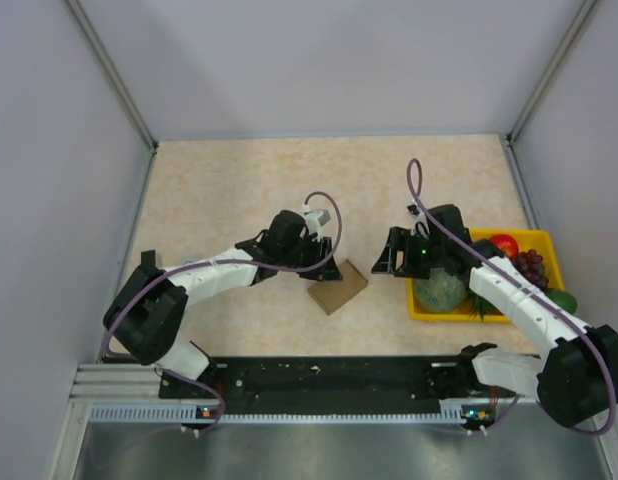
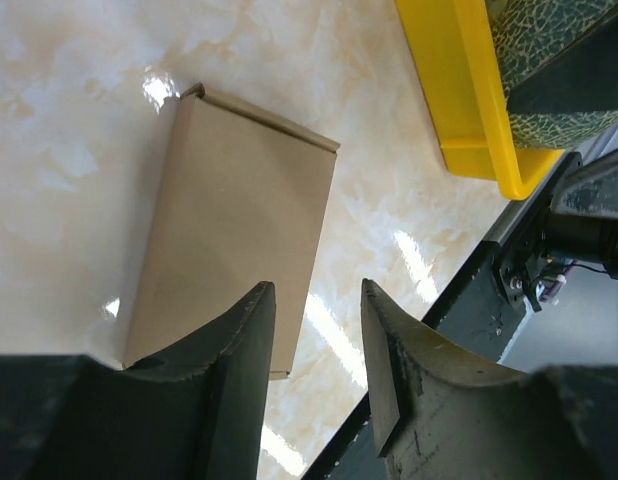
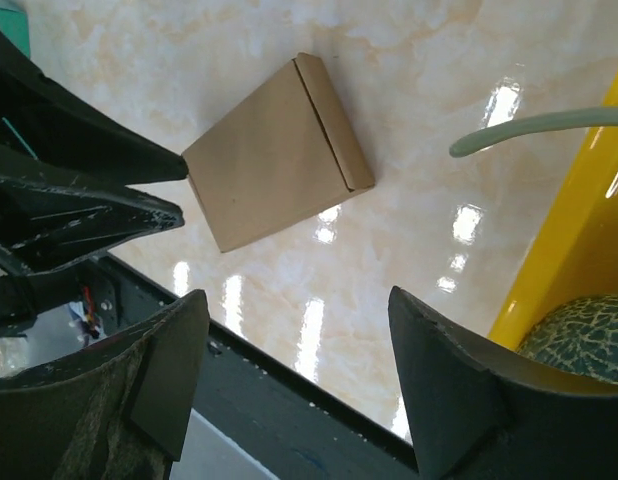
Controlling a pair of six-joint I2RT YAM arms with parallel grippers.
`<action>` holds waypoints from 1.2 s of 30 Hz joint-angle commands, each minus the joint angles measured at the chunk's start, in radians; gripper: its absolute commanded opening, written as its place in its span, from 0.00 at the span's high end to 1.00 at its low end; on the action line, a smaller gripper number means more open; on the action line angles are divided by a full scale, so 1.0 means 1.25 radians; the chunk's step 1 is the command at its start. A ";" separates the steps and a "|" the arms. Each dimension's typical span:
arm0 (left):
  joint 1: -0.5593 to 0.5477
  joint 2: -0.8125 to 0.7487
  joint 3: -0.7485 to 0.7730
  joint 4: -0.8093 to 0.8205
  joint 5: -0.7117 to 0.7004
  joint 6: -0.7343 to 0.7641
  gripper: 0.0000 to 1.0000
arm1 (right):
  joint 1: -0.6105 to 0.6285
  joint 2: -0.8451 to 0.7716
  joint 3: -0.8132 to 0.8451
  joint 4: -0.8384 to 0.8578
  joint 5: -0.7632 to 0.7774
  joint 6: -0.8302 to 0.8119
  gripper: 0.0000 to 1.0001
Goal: Fold the paper box
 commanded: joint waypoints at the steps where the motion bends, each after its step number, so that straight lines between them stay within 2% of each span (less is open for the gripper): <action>1: -0.002 -0.090 -0.051 0.086 -0.030 -0.053 0.54 | 0.031 -0.020 0.028 -0.042 0.049 -0.103 0.27; 3: -0.001 -0.159 -0.069 0.070 -0.073 -0.034 0.52 | 0.068 -0.011 0.056 -0.055 0.081 -0.167 0.26; 5: 0.011 -0.213 -0.079 0.000 -0.140 -0.010 0.50 | 0.131 0.005 0.075 -0.070 0.086 -0.243 0.26; 7: 0.035 -0.311 -0.091 -0.074 -0.189 0.001 0.46 | 0.186 0.016 0.096 -0.072 0.151 -0.295 0.26; 8: 0.044 -0.351 -0.114 -0.090 -0.231 0.010 0.44 | 0.254 0.039 0.109 -0.074 0.225 -0.341 0.25; 9: 0.053 -0.431 -0.129 -0.101 -0.247 0.013 0.43 | 0.277 0.055 0.117 -0.076 0.257 -0.359 0.25; 11: 0.076 -0.511 -0.165 -0.137 -0.274 0.014 0.37 | 0.311 0.120 0.145 -0.080 0.300 -0.381 0.25; 14: 0.092 -0.674 -0.186 -0.192 -0.299 0.013 0.33 | 0.313 0.188 0.191 -0.087 0.315 -0.354 0.20; 18: 0.091 -0.786 -0.184 -0.280 -0.342 0.012 0.32 | 0.343 0.303 0.263 -0.095 0.279 -0.337 0.15; 21: 0.091 -0.864 -0.183 -0.324 -0.390 0.017 0.31 | 0.427 0.350 0.304 -0.102 0.363 -0.342 0.15; 24: 0.091 -0.931 -0.177 -0.356 -0.423 0.015 0.31 | 0.472 0.400 0.323 -0.109 0.427 -0.316 0.15; 31: 0.091 -1.024 -0.156 -0.394 -0.484 0.041 0.29 | 0.602 0.460 0.338 -0.114 0.583 -0.164 0.22; 33: 0.091 -1.029 -0.149 -0.404 -0.484 0.044 0.30 | 0.613 0.474 0.340 -0.115 0.594 -0.116 0.27; 36: 0.091 -1.038 -0.143 -0.408 -0.462 0.044 0.30 | 0.628 0.496 0.350 -0.117 0.616 -0.094 0.30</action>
